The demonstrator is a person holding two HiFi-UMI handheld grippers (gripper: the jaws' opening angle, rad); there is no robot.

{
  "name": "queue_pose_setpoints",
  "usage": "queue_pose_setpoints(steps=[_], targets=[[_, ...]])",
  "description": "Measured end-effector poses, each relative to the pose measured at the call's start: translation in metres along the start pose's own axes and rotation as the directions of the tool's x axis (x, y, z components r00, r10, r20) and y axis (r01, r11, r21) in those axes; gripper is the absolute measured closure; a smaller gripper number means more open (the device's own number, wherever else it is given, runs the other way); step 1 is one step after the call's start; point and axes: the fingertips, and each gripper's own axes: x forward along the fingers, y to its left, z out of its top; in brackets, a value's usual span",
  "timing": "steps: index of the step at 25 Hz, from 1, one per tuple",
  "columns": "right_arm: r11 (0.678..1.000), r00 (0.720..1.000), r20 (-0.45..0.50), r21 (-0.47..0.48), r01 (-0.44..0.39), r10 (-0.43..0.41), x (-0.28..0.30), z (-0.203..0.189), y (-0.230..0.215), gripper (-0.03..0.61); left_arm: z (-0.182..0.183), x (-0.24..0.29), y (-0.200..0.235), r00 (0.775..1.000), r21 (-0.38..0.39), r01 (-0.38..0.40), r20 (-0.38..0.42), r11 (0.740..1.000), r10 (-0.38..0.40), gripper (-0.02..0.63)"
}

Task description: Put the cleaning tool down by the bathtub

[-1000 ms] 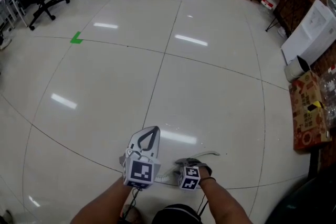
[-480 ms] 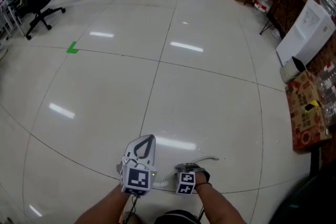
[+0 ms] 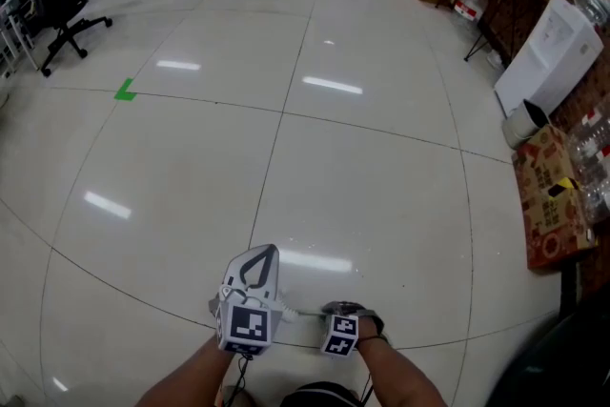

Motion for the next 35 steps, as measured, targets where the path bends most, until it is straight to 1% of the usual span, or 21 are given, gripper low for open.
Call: queue_pose_setpoints(steps=[2, 4, 8, 11, 14, 16, 20, 24, 26, 28, 31, 33, 35], targets=[[0.996, 1.000, 0.014, 0.091, 0.016, -0.017, -0.014, -0.002, -0.008, 0.515, 0.000, 0.000, -0.004, 1.000, 0.002, 0.011, -0.005, 1.000, -0.011, 0.610], [0.985, 0.999, 0.030, 0.169, 0.034, -0.039, -0.029, -0.003, -0.017, 0.515, 0.000, 0.000, -0.008, 1.000, -0.002, 0.018, -0.013, 1.000, -0.018, 0.610], [0.945, 0.992, 0.063, 0.317, 0.083, -0.108, -0.070, 0.004, -0.046, 0.515, 0.010, -0.003, -0.011, 1.000, -0.015, 0.018, -0.014, 1.000, -0.019, 0.610], [0.920, 0.987, 0.069, 0.377, 0.107, -0.143, -0.114, 0.009, -0.056, 0.515, 0.024, -0.011, -0.018, 0.999, -0.039, 0.026, -0.039, 0.999, -0.027, 0.609], [0.894, 0.984, 0.072, 0.433, 0.116, -0.162, -0.170, 0.011, -0.061, 0.515, 0.057, -0.025, -0.026, 0.998, -0.038, 0.041, -0.053, 0.998, -0.043, 0.609], [0.872, 0.981, 0.081, 0.476, 0.117, -0.176, -0.213, 0.018, -0.065, 0.515, 0.096, -0.033, -0.021, 0.998, -0.032, 0.039, -0.038, 0.999, -0.040, 0.609], [0.828, 0.974, 0.097, 0.547, 0.121, -0.206, -0.306, 0.039, -0.074, 0.515, 0.189, -0.052, 0.000, 0.999, -0.003, 0.044, -0.017, 0.999, -0.044, 0.609], [0.770, 0.961, 0.119, 0.626, 0.123, -0.250, -0.412, 0.061, -0.089, 0.516, 0.281, -0.079, 0.011, 0.998, 0.020, 0.057, -0.017, 0.998, -0.056, 0.610], [0.749, 0.954, 0.131, 0.652, 0.121, -0.269, -0.469, 0.072, -0.094, 0.517, 0.330, -0.096, 0.015, 0.998, 0.028, 0.061, -0.021, 0.998, -0.060, 0.609], [0.730, 0.948, 0.142, 0.672, 0.121, -0.287, -0.525, 0.080, -0.098, 0.517, 0.379, -0.113, 0.015, 0.998, 0.039, 0.067, -0.019, 0.997, -0.066, 0.609], [0.692, 0.933, 0.159, 0.712, 0.118, -0.323, -0.603, 0.090, -0.103, 0.517, 0.457, -0.136, 0.012, 0.997, 0.029, 0.077, 0.020, 0.997, -0.078, 0.610], [0.662, 0.919, 0.172, 0.740, 0.117, -0.354, -0.650, 0.097, -0.106, 0.517, 0.499, -0.149, 0.009, 0.995, 0.033, 0.088, 0.038, 0.996, -0.089, 0.609], [0.633, 0.905, 0.186, 0.766, 0.110, -0.382, -0.696, 0.100, -0.105, 0.517, 0.533, -0.164, 0.001, 0.994, 0.037, 0.102, 0.046, 0.994, -0.103, 0.610]])
